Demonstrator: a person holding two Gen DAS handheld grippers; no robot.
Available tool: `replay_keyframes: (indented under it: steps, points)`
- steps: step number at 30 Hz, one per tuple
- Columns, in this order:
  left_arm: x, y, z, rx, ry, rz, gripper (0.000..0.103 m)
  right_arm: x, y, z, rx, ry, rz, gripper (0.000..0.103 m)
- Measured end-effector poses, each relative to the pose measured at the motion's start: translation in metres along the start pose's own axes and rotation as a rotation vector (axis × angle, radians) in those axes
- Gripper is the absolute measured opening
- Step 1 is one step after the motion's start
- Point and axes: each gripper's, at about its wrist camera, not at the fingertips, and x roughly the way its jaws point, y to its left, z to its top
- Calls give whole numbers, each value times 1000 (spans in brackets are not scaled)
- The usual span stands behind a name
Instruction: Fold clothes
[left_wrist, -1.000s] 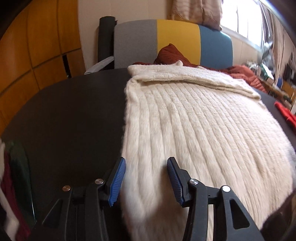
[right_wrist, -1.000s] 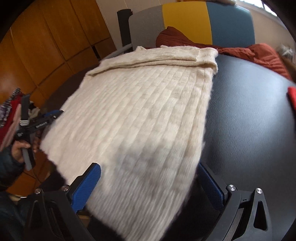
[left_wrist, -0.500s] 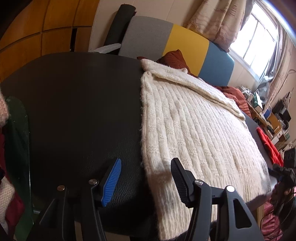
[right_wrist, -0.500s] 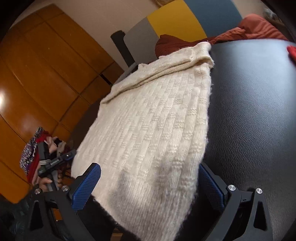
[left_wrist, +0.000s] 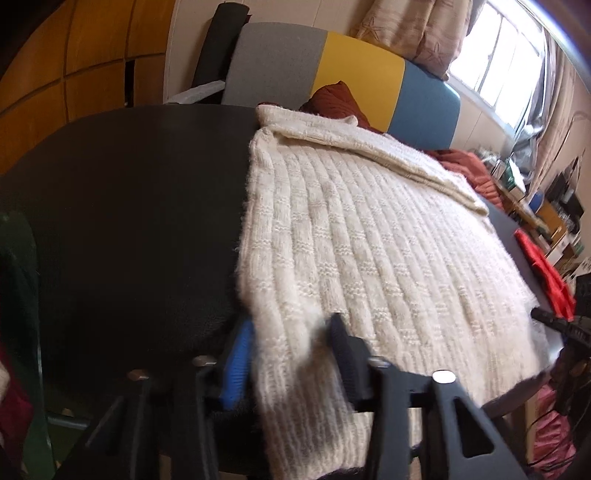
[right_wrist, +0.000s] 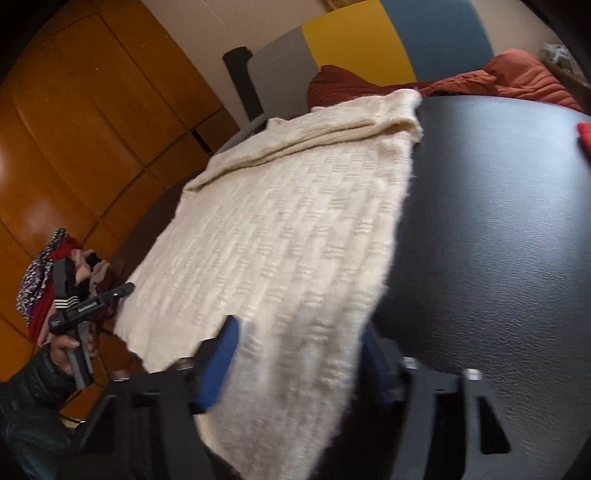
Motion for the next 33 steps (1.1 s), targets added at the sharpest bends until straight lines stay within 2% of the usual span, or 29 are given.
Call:
replay_keyframes:
  steps: [1, 2, 3, 5, 7, 10, 12, 15, 18, 20, 23, 28, 33]
  points:
    - [0, -1, 0, 6, 2, 6, 25, -2, -5, -1, 12, -1, -12, 25]
    - [0, -1, 0, 13, 5, 12, 16, -3, -9, -2, 23, -3, -20, 22]
    - [-1, -3, 0, 21, 8, 11, 14, -4, -11, -4, 31, -5, -21, 18]
    - [-3, -6, -3, 40, 16, 14, 12, -5, -8, -7, 25, -4, -25, 18]
    - [-8, -6, -7, 56, 29, 1, 11, -7, 0, -12, 10, 6, -14, 13]
    - [-19, 1, -15, 32, 58, -47, 11, -11, 9, -23, 6, 21, 15, 10]
    - [-29, 8, -21, 10, 80, -100, 10, -15, 13, -30, 18, 27, 39, 9]
    - [-48, 21, -28, -43, 98, -228, 10, -21, 19, -43, 42, 44, 85, 8]
    - [-66, 32, -22, -106, 67, -371, 10, -27, 24, -47, 72, 37, 147, 8]
    - [-75, 35, -10, -138, 22, -432, 10, -31, 28, -45, 88, 24, 189, 8]
    - [-80, 34, 13, -172, -40, -496, 10, -34, 36, -25, 76, -13, 229, 8]
    - [-71, 30, 57, -198, -123, -559, 10, -25, 49, 24, 22, -68, 256, 8]
    - [-41, 30, 106, -218, -162, -546, 10, -4, 47, 79, -13, -117, 223, 8]
